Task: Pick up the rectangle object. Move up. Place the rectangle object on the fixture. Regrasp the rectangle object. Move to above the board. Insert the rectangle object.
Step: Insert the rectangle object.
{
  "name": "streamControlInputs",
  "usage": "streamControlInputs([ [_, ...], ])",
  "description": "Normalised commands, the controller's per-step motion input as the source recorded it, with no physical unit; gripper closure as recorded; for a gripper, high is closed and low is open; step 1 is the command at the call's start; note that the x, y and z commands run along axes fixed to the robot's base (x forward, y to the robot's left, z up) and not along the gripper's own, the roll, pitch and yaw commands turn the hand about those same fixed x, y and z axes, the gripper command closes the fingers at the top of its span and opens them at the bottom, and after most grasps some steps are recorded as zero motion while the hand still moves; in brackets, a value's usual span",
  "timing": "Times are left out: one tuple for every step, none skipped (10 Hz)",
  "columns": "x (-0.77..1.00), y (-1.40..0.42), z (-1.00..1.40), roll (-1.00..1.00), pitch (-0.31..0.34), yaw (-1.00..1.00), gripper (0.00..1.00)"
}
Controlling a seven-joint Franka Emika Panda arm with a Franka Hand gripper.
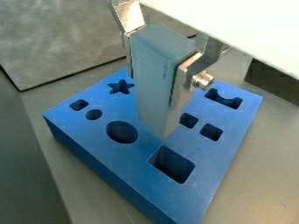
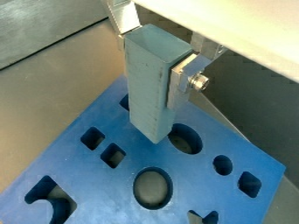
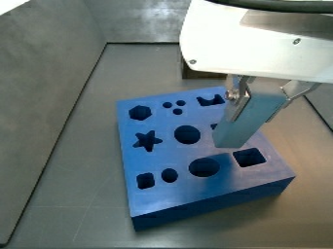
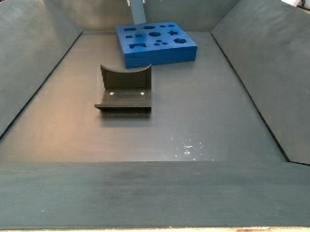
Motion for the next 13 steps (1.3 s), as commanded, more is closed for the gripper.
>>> streamControlInputs([
  [0.34, -0.47, -0.01, 0.50, 0.374, -0.07, 1.00],
  [0.48, -0.63, -0.13, 0.64, 0.489, 0.00, 1.00],
  [0.46, -0.69, -0.21, 0.61, 0.437, 0.00, 1.00],
  [0.56, -0.67, -0.55, 0.39, 0.471, 0.00, 1.00],
  [0.26, -0.03, -0.01, 0.10, 0.249, 0.05, 1.00],
  [0.06, 0.00, 0.00, 0.00, 0.020, 0.00, 1.00],
  [0.78, 0.05, 0.00, -0.15, 0.763, 0.10, 1.00],
  [0.67, 0.00, 0.00, -0.29, 0.946, 0.12, 1.00],
  [0.63, 0.00, 0.00, -0.36, 0.997, 0.10, 1.00],
  [0.60, 0.00, 0.00, -0.35, 1.000, 0.10, 1.00],
  [0.53, 0.00, 0.05, -0.36, 1.000, 0.11, 1.00],
  [0.53, 0.00, 0.07, -0.28, 1.000, 0.10, 1.00],
  [0.53, 0.00, 0.06, -0.28, 1.000, 0.09, 1.00],
])
